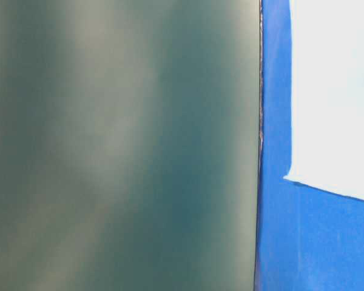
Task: Fold the light blue towel.
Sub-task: 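Move both grippers to the towel's far corners, left and right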
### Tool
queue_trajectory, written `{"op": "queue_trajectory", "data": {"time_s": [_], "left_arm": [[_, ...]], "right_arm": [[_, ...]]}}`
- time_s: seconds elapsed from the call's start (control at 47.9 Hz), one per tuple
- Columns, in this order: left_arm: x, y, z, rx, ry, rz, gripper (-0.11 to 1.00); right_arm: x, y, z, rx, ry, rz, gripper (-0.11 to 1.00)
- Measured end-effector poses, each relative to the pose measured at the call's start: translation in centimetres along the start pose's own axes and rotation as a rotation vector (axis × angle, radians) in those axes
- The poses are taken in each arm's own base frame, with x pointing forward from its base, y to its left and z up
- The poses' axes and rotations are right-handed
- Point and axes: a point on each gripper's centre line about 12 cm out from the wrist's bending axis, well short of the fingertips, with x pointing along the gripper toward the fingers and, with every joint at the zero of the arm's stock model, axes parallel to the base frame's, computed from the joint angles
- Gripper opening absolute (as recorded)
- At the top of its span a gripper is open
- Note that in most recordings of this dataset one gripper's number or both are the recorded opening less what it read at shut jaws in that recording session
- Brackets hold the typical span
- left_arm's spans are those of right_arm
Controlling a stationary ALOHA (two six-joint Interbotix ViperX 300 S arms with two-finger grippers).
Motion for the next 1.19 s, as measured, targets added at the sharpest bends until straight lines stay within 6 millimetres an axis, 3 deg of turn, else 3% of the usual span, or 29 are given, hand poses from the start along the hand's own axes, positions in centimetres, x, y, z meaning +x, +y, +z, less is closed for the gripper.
{"op": "queue_trajectory", "data": {"time_s": [0.313, 0.522, 0.585, 0.689, 0.773, 0.835, 0.919, 1.19], "left_arm": [[2.2, 1.3, -1.2, -0.006, 0.035, 0.063, 0.0], [4.2, 3.8, -3.2, -0.007, 0.109, 0.162, 0.02], [5.0, 4.6, -4.0, -0.008, 0.144, 0.187, 0.13], [6.3, 5.7, -4.9, -0.007, 0.187, 0.217, 0.42], [7.7, 6.9, -5.7, -0.017, 0.225, 0.25, 0.69], [8.6, 8.0, -6.7, -0.019, 0.26, 0.276, 0.83], [9.9, 9.4, -7.9, -0.026, 0.304, 0.309, 0.86], [13.5, 14.2, -13.6, -0.045, 0.457, 0.395, 0.86]], "right_arm": [[0.3, -1.0, 0.3, 0.001, 0.078, -0.051, 0.0], [-0.1, -3.8, -1.1, 0.045, 0.209, -0.194, 0.0], [-0.4, -5.2, -1.9, 0.075, 0.261, -0.266, 0.01], [-1.0, -7.5, -3.3, 0.121, 0.345, -0.392, 0.03], [-1.4, -9.0, -4.6, 0.142, 0.414, -0.463, 0.26], [-1.8, -10.3, -5.6, 0.166, 0.461, -0.527, 0.46], [-2.3, -12.0, -6.9, 0.192, 0.521, -0.604, 0.63], [-2.9, -15.7, -12.0, 0.243, 0.736, -0.713, 0.59]]}}
